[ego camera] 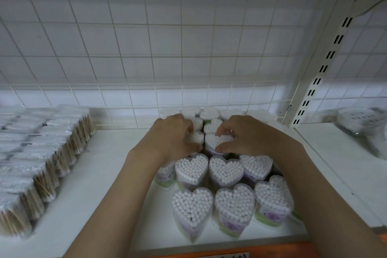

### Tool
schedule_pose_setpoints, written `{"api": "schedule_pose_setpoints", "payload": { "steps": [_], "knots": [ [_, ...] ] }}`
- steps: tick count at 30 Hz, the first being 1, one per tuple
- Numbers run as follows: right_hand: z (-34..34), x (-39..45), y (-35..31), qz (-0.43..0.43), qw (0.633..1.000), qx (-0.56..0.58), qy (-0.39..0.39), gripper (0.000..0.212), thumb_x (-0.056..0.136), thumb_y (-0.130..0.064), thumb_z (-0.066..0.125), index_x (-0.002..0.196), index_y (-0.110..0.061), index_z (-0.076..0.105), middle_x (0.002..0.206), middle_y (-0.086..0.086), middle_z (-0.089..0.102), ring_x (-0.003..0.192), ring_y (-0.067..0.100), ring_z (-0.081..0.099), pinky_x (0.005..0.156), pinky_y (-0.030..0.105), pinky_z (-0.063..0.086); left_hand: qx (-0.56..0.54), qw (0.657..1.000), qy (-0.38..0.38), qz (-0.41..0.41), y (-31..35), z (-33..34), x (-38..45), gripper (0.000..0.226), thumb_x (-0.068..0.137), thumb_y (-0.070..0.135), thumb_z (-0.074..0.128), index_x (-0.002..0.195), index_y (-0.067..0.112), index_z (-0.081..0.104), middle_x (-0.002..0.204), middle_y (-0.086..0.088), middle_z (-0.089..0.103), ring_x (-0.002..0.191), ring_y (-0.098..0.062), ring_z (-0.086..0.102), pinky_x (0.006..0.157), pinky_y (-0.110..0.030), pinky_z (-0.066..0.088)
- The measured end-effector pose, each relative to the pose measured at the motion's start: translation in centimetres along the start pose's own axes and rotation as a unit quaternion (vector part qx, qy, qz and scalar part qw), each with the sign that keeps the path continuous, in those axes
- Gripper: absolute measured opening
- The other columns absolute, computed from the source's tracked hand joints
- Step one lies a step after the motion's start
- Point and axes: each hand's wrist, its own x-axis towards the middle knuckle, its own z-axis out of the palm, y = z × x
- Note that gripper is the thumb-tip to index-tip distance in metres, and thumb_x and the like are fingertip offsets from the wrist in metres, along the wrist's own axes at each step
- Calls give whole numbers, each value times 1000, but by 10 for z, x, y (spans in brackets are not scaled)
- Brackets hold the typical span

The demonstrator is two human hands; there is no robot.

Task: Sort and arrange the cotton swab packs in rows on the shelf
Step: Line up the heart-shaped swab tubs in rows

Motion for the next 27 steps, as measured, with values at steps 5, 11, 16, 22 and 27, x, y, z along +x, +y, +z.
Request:
{"api": "schedule_pose_setpoints", "payload": {
  "steps": [5, 11, 16, 22, 27],
  "knots": [
    [0, -1, -1, -11, 1000, -6, -2, 44, 77, -38, 70, 117, -22, 59, 83, -22, 36, 85, 2, 41, 64, 12, 30, 2, 1000, -14, -7, 2, 0, 0, 53, 75, 63, 58, 114, 26, 55, 97, 7, 41, 95, -15, 46, 79, -29, 26],
    [-6, -3, -4, -7, 999, -10, -35, 45, 76, -37, 71, 116, -22, 59, 98, -10, 47, 99, 12, 51, 85, 29, 45, -11, 999, -39, -2, 2, -5, 0, 47, 77, 59, 58, 113, 29, 56, 94, 10, 40, 88, -10, 37, 81, -29, 24],
    [-11, -3, -4, -4, 998, -3, -59, 44, 77, -39, 71, 116, -23, 59, 101, -11, 49, 99, 9, 50, 87, 27, 45, -12, 998, -63, 4, 2, -12, 2, 38, 80, 51, 58, 109, 26, 60, 97, 8, 49, 93, -13, 47, 82, -30, 30],
    [-15, 10, 5, -22, 999, -24, -16, 32, 86, -38, 60, 113, -21, 61, 94, -13, 50, 83, 1, 47, 63, 9, 31, -52, 995, -90, -5, 0, -18, 11, 34, 80, 54, 58, 103, 29, 62, 93, 13, 51, 91, -11, 50, 84, -28, 38],
    [-23, 30, 9, -32, 998, -52, 8, 28, 90, -24, 56, 117, -18, 60, 106, -4, 57, 88, 6, 48, 69, 15, 35, -90, 993, -79, -3, -9, -31, 30, 14, 83, 43, 61, 88, 29, 59, 91, 12, 55, 91, -10, 55, 81, -24, 45]
  ]
}}
